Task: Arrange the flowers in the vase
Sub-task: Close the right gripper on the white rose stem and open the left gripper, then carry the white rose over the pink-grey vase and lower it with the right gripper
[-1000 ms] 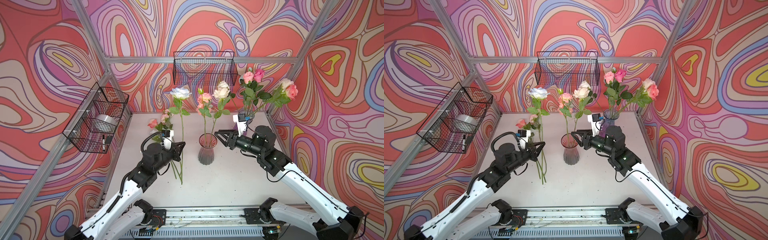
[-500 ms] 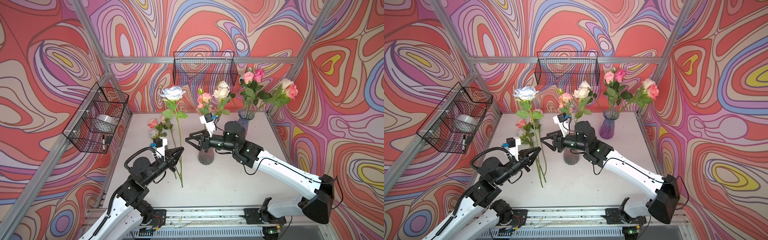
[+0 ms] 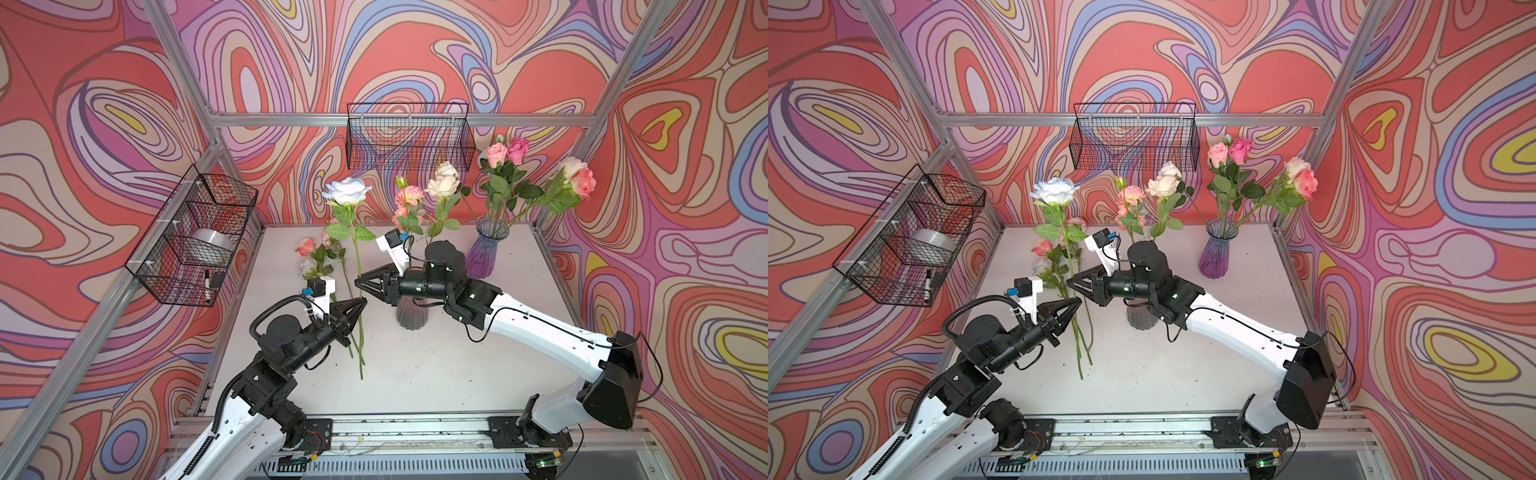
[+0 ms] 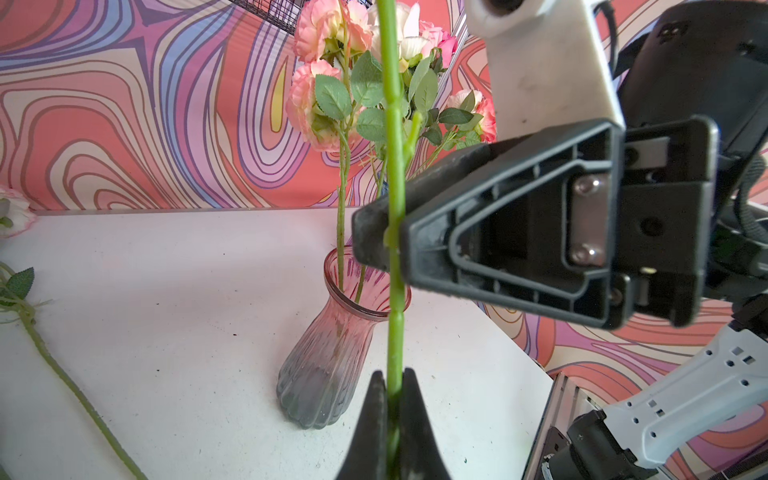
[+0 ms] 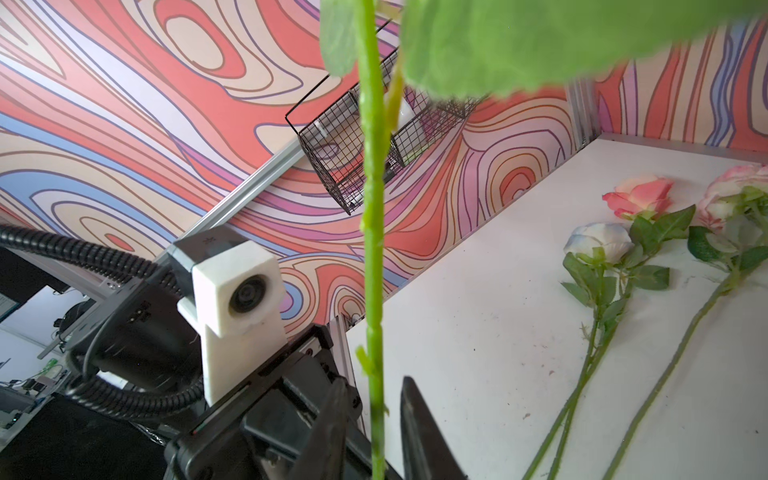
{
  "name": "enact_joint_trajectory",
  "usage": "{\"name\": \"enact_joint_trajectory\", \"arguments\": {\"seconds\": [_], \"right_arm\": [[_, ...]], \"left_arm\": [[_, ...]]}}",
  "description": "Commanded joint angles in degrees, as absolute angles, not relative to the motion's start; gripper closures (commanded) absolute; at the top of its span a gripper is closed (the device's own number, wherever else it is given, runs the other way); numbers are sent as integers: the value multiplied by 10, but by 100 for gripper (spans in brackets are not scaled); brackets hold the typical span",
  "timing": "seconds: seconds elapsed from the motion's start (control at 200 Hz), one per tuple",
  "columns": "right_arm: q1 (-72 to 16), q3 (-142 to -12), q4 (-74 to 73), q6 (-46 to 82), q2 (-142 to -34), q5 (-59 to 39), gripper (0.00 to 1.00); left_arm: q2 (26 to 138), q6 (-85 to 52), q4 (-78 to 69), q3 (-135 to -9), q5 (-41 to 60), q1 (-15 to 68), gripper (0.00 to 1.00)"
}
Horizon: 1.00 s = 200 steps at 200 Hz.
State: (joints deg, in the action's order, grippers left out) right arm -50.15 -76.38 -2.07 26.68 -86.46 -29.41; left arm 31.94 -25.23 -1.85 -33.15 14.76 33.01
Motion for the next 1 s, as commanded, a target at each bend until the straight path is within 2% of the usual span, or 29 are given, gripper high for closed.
{"name": "enact_joint_trajectory", "arguments": {"seconds": [0.0, 0.12, 0.175, 0.21, 0.295, 0.401, 0.516, 0.701, 0.816, 0.996], "right_arm": [[-507, -782, -19, 261, -871, -290, 87], [-509, -788, -11, 255, -868, -274, 96], [-511, -789, -8, 250, -866, -269, 98], [-514, -789, -6, 246, -865, -261, 98], [-517, -792, -1, 237, -861, -243, 99], [-518, -799, 20, 217, -848, -176, 99], [-518, -807, 46, 169, -826, -79, 100], [-517, -862, 94, 91, -804, 64, 100], [-515, -889, 100, 60, -793, 154, 100], [-491, -950, 143, 39, -793, 189, 100]], "left_arm": [[313, -240, -12, -338, 143, 332, 100], [305, -241, -6, -339, 132, 332, 100], [299, -245, -5, -335, 124, 332, 88], [294, -247, -6, -332, 117, 332, 76], [279, -254, -1, -326, 96, 332, 54], [242, -263, 17, -316, 44, 332, 40], [180, -284, 80, -313, -72, 332, 36], [64, -329, 165, -275, -228, 332, 36], [5, -342, 173, -252, -258, 332, 36], [47, -336, 180, -272, -235, 332, 35]]}}
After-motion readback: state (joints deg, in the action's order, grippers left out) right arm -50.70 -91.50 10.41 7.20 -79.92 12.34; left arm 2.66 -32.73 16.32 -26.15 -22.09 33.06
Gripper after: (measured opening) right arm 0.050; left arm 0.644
